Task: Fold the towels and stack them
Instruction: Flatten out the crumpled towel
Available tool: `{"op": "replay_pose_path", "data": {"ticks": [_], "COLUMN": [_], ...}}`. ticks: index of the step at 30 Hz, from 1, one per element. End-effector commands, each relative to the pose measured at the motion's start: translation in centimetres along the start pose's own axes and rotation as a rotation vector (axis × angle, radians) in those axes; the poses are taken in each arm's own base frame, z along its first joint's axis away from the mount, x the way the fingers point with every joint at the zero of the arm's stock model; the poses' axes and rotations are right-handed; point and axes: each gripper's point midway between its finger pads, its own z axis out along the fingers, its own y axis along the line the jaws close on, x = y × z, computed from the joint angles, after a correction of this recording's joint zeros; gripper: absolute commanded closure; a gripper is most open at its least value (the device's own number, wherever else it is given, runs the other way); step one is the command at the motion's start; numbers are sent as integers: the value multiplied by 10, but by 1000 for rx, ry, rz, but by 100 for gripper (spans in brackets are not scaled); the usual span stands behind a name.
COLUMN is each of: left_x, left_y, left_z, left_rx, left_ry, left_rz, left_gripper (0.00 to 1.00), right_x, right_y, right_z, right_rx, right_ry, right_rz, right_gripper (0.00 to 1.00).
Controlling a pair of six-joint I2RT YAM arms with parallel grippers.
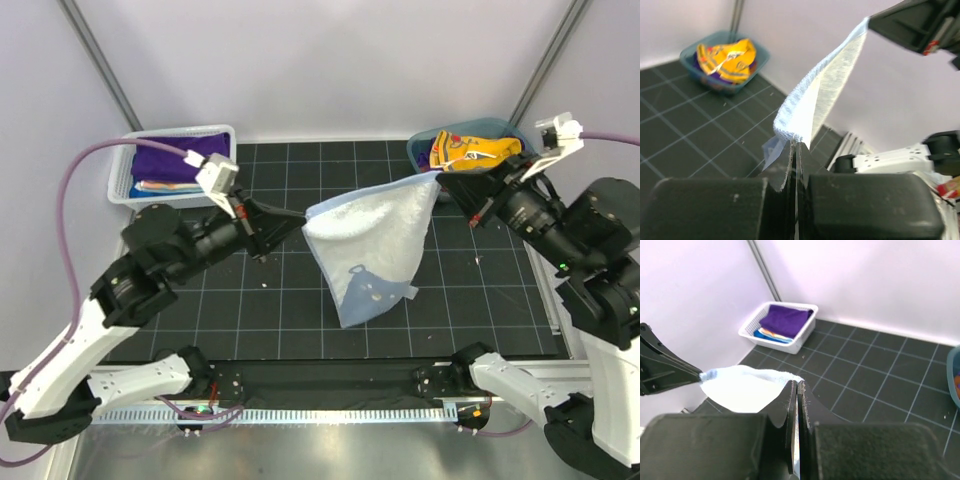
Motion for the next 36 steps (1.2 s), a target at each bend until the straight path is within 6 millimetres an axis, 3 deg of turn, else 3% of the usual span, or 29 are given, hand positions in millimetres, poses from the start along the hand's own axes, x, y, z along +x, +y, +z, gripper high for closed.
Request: {"op": "replay_pose_path", "data": {"ticks": [1,6,9,15,18,20,22,23,25,27,28,29,33,36], "left_x": [-33,-49,-46,-39,-28,-10,1,21,45,82,80,95,139,145], "left_y": [-37,-45,-30,22,50,74,75,84,77,84,79,84,95,100], "left_z": [-30,-52,-48,-26,-1,24,44,61,84,103,112,122,140,144], "left_rx": [146,162,86,-182,-289,-334,-287,-297,-199,-165,-124,-127,-168,-172], "left_ry": [-68,-124,-127,-141,-105,-48,-24,23,64,111,80,98,162,135], "left_rz": [10,-21,-34,-53,-46,-85,-108,-119,-149,-208,-215,-222,-214,-228], "left_gripper": [100,100,100,100,100,100,100,99,98,91,88,82,73,70], "right_x": [-20,-30,-22,22,49,67,83,85,90,88,89,90,102,129], "right_y": [19,26,19,-21,-39,-52,-64,-65,-70,-70,-71,-72,-75,-77], "right_z": [-18,-30,-19,36,70,85,94,95,96,95,96,96,104,115], "right_rx": [-63,-75,-55,71,115,151,187,190,205,212,218,217,225,213], "right_ry": [-37,-61,-35,79,150,192,230,231,235,235,241,246,284,341], "right_rz": [-14,-7,7,47,64,68,65,63,58,52,54,53,73,107], "right_gripper": [99,99,99,99,99,99,99,99,99,99,99,99,99,99]}}
